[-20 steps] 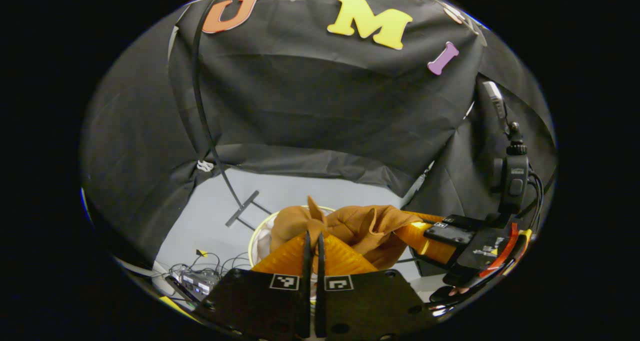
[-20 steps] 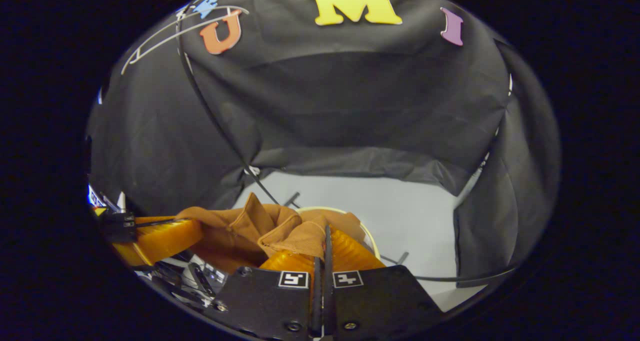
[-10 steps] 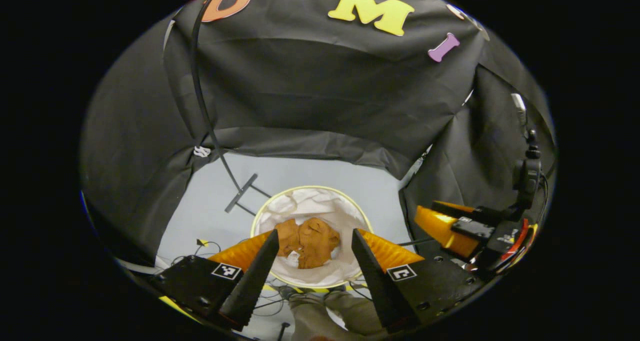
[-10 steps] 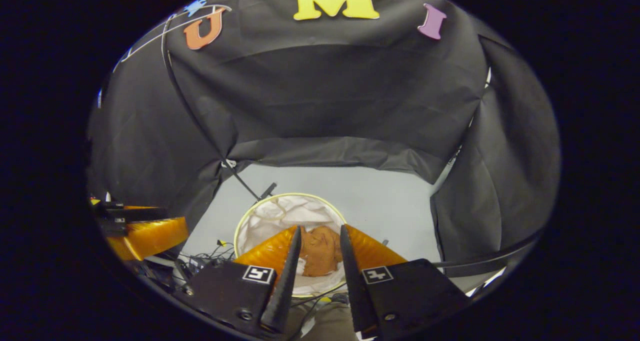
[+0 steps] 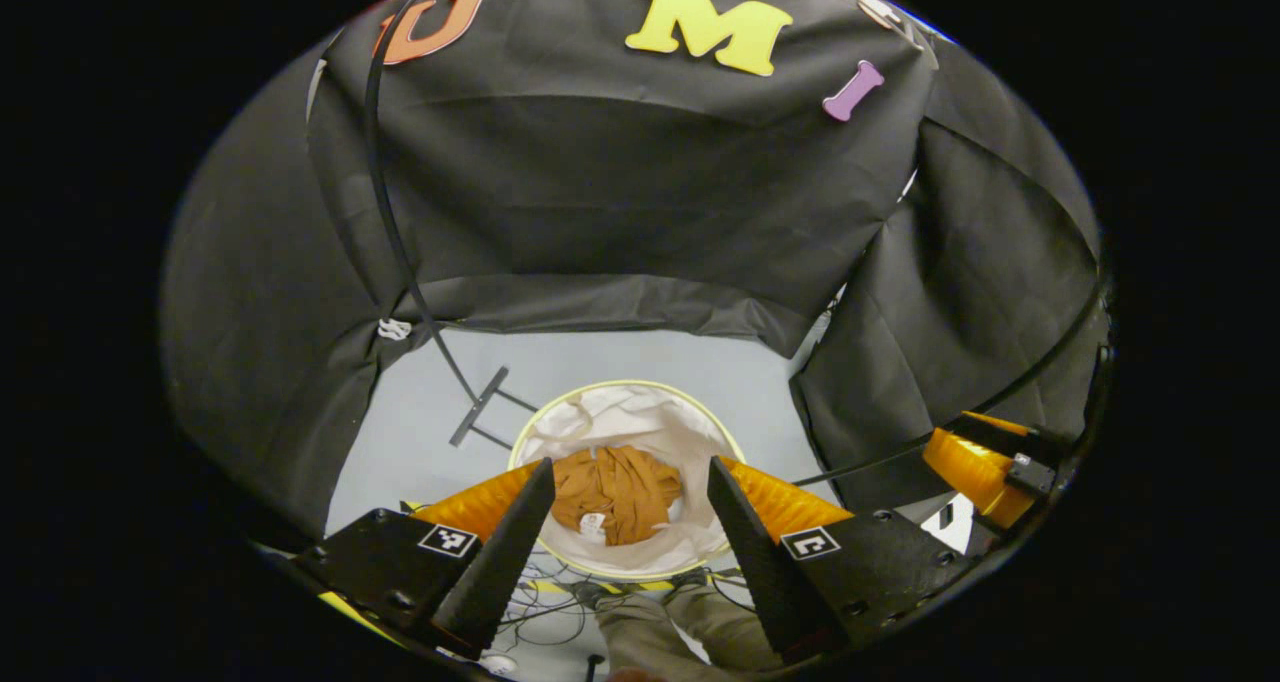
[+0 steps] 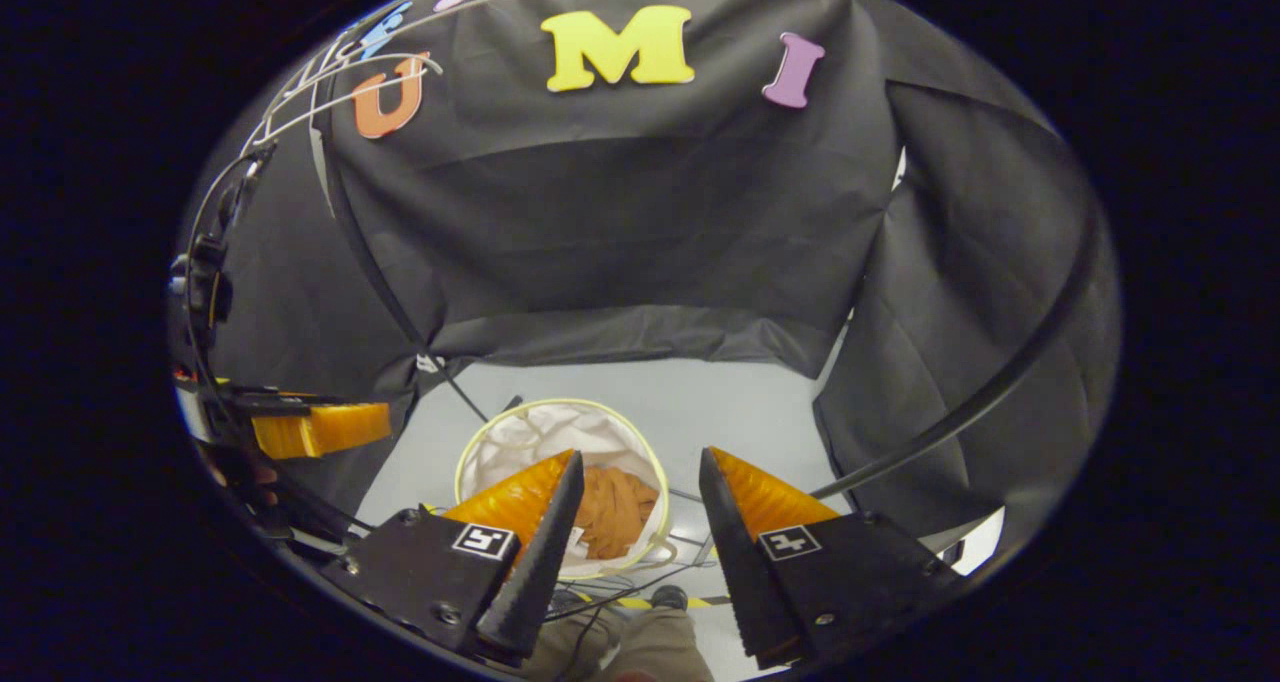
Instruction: Grasp the clothes on the hanger with both hands and then place them into the laundry hamper below.
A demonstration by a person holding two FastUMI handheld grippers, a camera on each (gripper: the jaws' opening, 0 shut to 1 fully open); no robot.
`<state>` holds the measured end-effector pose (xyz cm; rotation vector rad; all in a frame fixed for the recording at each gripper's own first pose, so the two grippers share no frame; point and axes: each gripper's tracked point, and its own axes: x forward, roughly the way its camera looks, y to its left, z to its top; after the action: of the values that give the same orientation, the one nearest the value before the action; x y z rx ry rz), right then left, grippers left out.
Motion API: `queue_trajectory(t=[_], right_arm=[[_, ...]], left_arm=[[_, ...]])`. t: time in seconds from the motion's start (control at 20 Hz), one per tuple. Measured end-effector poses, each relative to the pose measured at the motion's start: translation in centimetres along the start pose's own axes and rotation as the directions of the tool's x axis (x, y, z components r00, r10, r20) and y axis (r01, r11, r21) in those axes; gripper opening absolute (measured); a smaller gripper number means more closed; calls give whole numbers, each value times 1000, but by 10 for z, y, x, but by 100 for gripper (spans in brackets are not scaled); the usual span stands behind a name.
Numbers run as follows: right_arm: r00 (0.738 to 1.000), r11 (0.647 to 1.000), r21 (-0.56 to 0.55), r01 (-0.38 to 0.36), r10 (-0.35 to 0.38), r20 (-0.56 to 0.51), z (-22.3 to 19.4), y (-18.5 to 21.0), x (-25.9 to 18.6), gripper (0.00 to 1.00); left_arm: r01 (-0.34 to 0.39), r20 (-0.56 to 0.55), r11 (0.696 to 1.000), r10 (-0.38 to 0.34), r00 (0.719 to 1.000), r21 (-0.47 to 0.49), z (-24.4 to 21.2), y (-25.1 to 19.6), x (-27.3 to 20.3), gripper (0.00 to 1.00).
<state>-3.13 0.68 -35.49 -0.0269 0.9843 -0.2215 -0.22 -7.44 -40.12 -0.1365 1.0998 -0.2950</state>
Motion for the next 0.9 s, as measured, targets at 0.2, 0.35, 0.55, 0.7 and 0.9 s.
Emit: queue_trajectory(t=[0.2, 0.35, 0.55, 0.7, 0.9], right_arm=[[976, 1000, -13, -8, 11, 218, 59, 0, -57, 76], [910, 999, -26, -43, 50, 411, 89, -14, -113, 76], [805, 994, -57, -98, 113, 583, 98, -53, -191, 100], [737, 991, -78, -112, 135, 662, 89, -93, -244, 100], [683, 983, -106, -150, 180, 708, 64, -134, -293, 100]], left_arm=[[-25, 196, 1000, 22, 980, 12, 34, -4, -52, 95], [-95, 410, 995, 80, 909, 17, 63, 2, -119, 95], [-194, 656, 981, 145, 740, 2, 73, -13, -221, 85], [-221, 780, 975, 145, 609, -8, 52, -40, -291, 94], [-290, 856, 957, 169, 490, -23, 0, -87, -363, 100]])
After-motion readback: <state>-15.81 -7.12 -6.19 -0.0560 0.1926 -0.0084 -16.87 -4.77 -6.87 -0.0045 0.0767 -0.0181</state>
